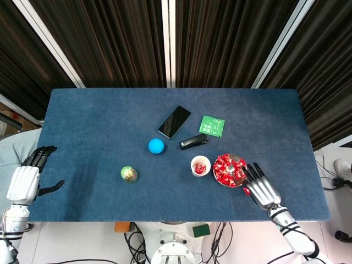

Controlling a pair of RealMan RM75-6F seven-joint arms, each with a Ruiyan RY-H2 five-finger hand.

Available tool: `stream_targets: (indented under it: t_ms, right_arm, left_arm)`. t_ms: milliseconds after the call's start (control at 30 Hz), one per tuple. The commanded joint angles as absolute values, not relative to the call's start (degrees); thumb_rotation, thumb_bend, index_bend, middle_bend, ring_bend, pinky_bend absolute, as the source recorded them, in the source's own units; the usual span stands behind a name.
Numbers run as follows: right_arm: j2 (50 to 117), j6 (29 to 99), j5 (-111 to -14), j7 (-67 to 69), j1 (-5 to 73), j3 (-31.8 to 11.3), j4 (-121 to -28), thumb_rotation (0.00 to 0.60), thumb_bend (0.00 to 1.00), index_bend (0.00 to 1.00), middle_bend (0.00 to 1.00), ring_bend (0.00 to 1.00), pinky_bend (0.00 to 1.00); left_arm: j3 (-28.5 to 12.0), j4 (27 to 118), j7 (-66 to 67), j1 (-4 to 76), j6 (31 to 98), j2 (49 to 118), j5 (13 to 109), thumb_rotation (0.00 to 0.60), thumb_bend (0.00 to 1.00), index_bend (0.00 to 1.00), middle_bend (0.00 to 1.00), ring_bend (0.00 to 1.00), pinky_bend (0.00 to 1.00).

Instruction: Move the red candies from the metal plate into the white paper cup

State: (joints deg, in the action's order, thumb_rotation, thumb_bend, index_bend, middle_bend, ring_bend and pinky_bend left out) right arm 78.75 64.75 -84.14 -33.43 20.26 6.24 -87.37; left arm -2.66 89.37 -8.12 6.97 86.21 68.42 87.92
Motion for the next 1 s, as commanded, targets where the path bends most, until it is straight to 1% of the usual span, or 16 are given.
stream_targets:
  t_ms: [33,133,333,467,633,833,933,1000]
  right_arm:
    - [78.9,64.57,-83.98,-33.74,20.19,6.11,-87.36,0.6,0.36,0.46,0.0,0.0,0.0]
    - [79.05,64.39,-83.88,-34.1,20.09,6.01,-87.34,0.6,0.37,0.47,0.0,0.0,0.0]
    - [79.25,64.93,-84.64,-33.58,19.84,5.75,-87.18,0.6,0.38,0.53,0.0,0.0,0.0]
    - [78.8,65.66,-85.45,-32.97,19.65,5.59,-87.53,0.6,0.38,0.53,0.0,0.0,0.0]
    - [76.54,67.59,-87.62,-31.81,19.95,4.71,-91.05,0.6,0.38,0.53,0.0,0.0,0.0]
    - [72.41,70.2,-91.88,-31.22,22.67,0.83,-98.34,0.6,0.38,0.54,0.0,0.0,0.0]
    - [71.54,69.22,-91.93,-31.83,25.04,-2.1,-100.84,0.6,0.38,0.54,0.0,0.0,0.0]
    - [71.98,67.35,-90.97,-31.87,27.2,-4.29,-101.7,0.6,0.38,0.54,0.0,0.0,0.0]
  left_arm:
    - [-2.68,89.19,-8.25,6.98,86.17,68.46,87.88,0.6,0.12,0.16,0.14,0.1,0.24]
    - [-2.71,88.97,-8.49,6.96,86.15,68.51,87.8,0.6,0.12,0.16,0.14,0.1,0.24]
    - [-2.71,88.65,-8.84,6.86,86.32,68.59,87.84,0.6,0.12,0.16,0.14,0.1,0.24]
    - [-2.72,88.58,-8.98,6.81,86.41,68.58,87.89,0.6,0.12,0.16,0.14,0.1,0.24]
    - [-2.79,88.6,-9.06,6.73,86.64,68.51,87.93,0.6,0.12,0.16,0.14,0.1,0.24]
    - [-2.88,88.48,-9.34,6.48,87.11,68.43,87.91,0.6,0.12,0.16,0.14,0.1,0.24]
    - [-2.88,88.23,-9.57,6.4,87.1,68.44,87.79,0.6,0.12,0.16,0.14,0.1,0.24]
    - [-2.92,88.03,-9.76,6.44,86.99,68.46,87.72,0.6,0.12,0.16,0.14,0.1,0.24]
